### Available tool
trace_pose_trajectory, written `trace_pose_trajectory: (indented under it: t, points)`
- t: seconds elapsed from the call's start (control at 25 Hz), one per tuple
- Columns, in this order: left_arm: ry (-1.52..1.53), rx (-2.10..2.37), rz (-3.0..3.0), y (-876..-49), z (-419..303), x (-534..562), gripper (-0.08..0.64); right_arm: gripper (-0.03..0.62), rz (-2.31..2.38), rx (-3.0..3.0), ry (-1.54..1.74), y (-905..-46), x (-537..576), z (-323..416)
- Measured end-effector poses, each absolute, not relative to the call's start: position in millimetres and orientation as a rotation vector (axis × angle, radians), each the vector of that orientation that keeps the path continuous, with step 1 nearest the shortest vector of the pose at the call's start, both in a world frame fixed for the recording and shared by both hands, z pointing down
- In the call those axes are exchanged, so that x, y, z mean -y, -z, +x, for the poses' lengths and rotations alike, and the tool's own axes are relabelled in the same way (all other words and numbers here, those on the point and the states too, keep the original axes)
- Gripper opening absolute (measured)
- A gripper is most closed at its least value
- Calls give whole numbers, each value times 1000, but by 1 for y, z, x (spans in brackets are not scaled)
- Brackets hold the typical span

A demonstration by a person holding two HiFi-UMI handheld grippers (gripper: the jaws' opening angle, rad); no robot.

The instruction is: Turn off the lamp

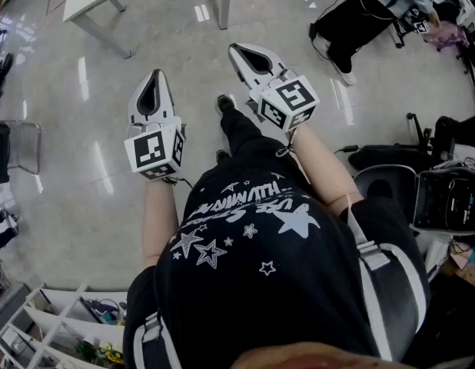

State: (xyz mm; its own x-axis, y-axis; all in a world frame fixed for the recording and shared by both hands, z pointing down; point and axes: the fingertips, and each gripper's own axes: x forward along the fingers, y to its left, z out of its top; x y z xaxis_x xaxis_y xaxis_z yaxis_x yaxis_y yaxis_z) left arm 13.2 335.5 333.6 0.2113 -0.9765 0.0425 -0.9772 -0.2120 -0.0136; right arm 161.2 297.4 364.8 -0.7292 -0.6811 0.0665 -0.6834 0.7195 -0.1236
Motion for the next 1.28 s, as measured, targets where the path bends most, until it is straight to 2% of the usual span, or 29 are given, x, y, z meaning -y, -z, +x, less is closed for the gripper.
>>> trace_pose_trajectory:
  t: [0.48,0.76,1.28]
  points:
    - [-47,2037,2389,-335,-4,-245,9,5,1120,2915,-260,-372,-199,151]
    - [-55,2030,2387,-333,6,-166,9,5,1106,2940,-301,-369,-106,161]
    - [-97,2109,2296,-330,-1,-68,9,5,898,2989,-309,-366,2,142]
